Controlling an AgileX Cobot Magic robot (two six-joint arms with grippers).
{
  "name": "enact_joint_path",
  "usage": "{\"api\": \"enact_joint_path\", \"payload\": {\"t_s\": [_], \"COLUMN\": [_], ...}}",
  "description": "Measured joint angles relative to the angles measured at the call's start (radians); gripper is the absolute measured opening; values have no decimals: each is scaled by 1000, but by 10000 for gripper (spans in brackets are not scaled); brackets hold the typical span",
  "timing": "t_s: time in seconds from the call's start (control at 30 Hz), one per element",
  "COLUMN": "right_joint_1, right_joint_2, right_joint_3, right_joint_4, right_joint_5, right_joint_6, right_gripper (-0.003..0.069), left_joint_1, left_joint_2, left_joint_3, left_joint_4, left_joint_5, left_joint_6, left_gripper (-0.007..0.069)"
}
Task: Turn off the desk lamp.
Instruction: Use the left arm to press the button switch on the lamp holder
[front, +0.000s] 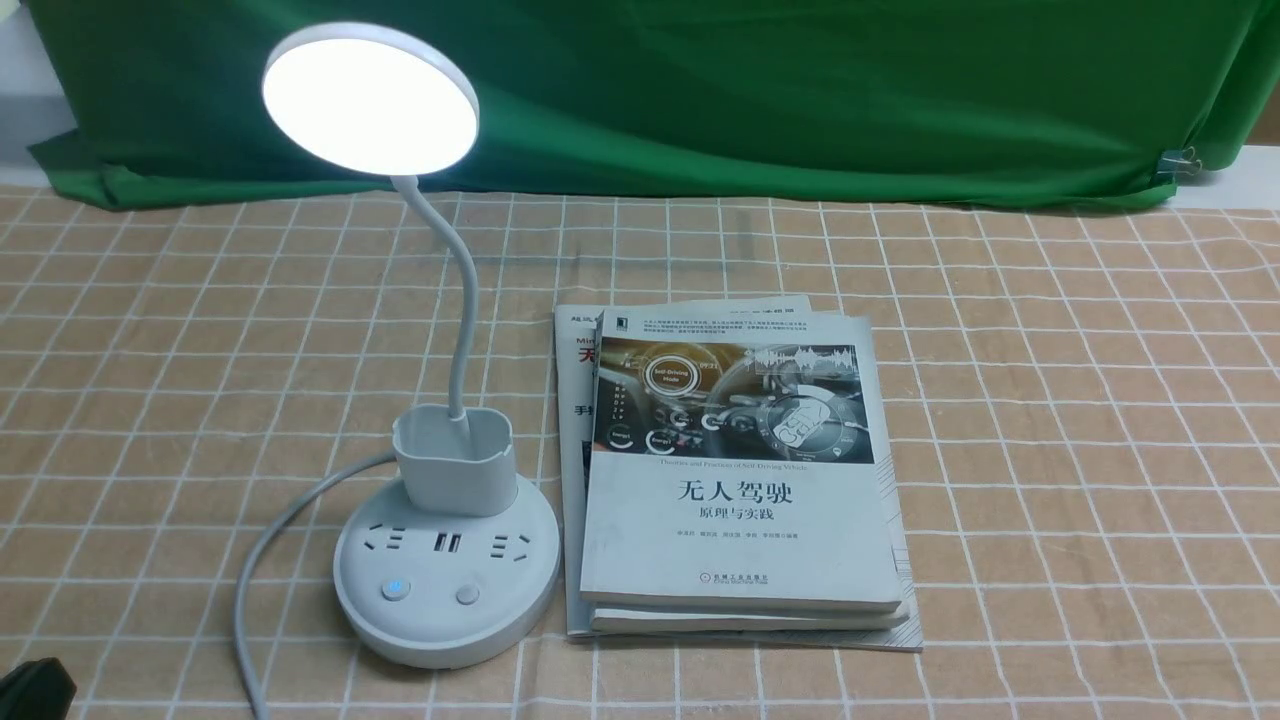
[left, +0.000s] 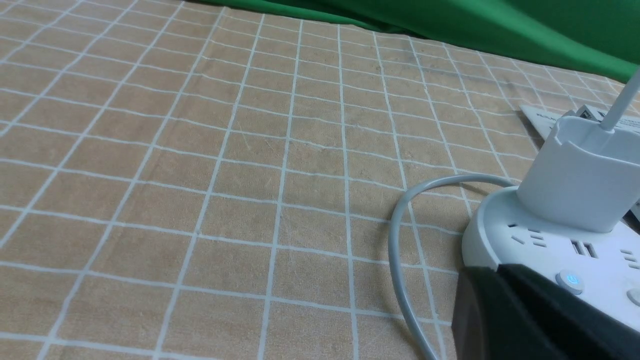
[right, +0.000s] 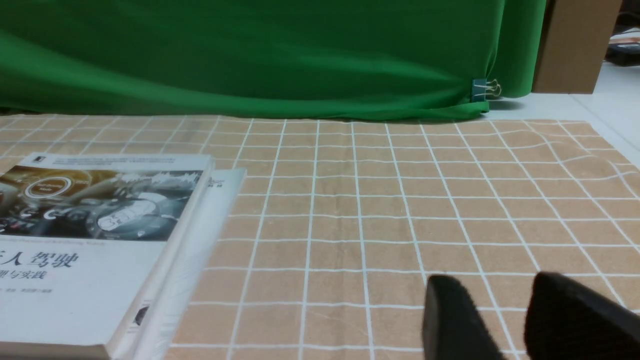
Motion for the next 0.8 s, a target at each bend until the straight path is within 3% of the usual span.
{"api": "enact_joint_path", "payload": {"t_s": [0.53, 0.8], "right_joint_1": [0, 0], "right_joint_2": [0, 0], "right_joint_3": [0, 0], "right_joint_4": [0, 0], "right_joint_5": [0, 0], "right_joint_6": [0, 0], "right_gripper": [242, 242], "left_joint_1": [0, 0], "left_joint_2": [0, 0], "left_joint_3": [0, 0], "left_joint_4": [-17, -514], "left_joint_5": [-26, -191], "left_joint_6": [-1, -71], "left_gripper": [6, 6]}}
